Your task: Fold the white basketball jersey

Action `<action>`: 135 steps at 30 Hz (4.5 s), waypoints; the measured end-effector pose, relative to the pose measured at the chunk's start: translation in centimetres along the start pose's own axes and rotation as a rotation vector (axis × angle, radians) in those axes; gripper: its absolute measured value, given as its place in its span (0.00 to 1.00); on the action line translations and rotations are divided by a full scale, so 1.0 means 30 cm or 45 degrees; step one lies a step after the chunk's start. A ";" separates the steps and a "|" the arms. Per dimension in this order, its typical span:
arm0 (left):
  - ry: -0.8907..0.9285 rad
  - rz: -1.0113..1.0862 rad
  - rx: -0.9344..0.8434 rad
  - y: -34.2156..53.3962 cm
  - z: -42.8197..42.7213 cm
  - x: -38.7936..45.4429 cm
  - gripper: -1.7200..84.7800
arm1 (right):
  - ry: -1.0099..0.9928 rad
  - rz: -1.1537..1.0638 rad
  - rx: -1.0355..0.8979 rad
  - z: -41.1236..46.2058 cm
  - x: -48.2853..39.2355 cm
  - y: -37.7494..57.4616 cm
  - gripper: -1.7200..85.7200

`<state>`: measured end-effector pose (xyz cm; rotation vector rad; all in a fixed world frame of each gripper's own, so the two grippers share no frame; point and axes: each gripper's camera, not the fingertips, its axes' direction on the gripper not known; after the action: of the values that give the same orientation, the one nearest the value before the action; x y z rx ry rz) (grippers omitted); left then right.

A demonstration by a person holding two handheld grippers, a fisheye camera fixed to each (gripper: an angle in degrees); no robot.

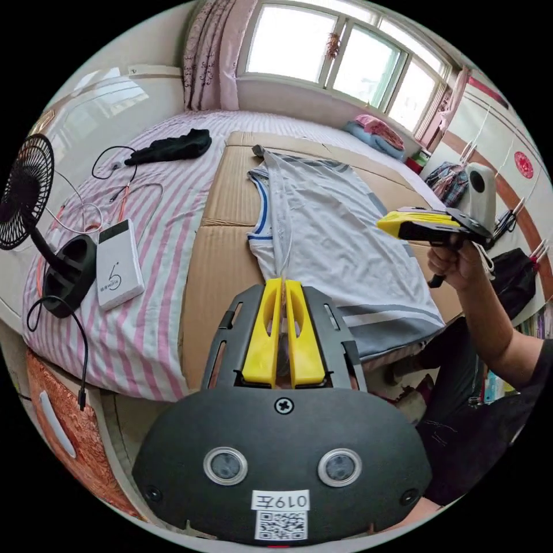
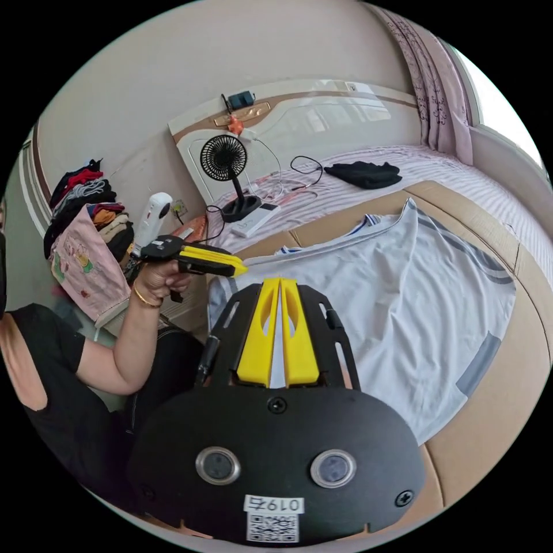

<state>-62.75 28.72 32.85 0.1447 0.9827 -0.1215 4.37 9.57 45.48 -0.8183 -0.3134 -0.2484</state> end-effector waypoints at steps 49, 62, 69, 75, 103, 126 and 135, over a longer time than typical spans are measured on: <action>0.260 0.092 0.319 -1.131 0.210 -0.185 0.16 | 0.385 0.035 -0.480 -0.686 1.092 -1.352 0.12; 0.372 -0.071 -0.202 -1.900 0.978 -0.471 0.19 | 0.261 -0.073 -0.546 -0.906 1.238 -1.365 0.09; 0.385 -0.093 -0.252 -2.048 1.086 -0.496 0.13 | 0.221 -0.092 -0.544 -1.021 1.295 -1.356 0.07; 0.382 -0.042 -0.288 -2.114 1.137 -0.505 0.06 | 0.240 -0.128 -0.508 -1.134 1.324 -1.335 0.01; 0.453 -0.076 -0.142 -2.045 1.215 -0.542 0.04 | 0.159 0.092 -0.378 -1.304 1.697 -0.874 0.05; 0.467 -0.073 0.110 -1.479 0.703 -0.524 0.09 | 0.255 0.194 0.100 -1.233 1.558 -0.031 0.05; 0.110 0.211 0.549 -0.365 0.129 -0.158 0.08 | 0.773 -0.133 0.369 -0.930 0.394 0.710 0.07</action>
<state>-64.04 17.46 38.19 0.6300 1.0159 -0.1747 27.37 1.66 17.55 -0.4104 0.1786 -0.5203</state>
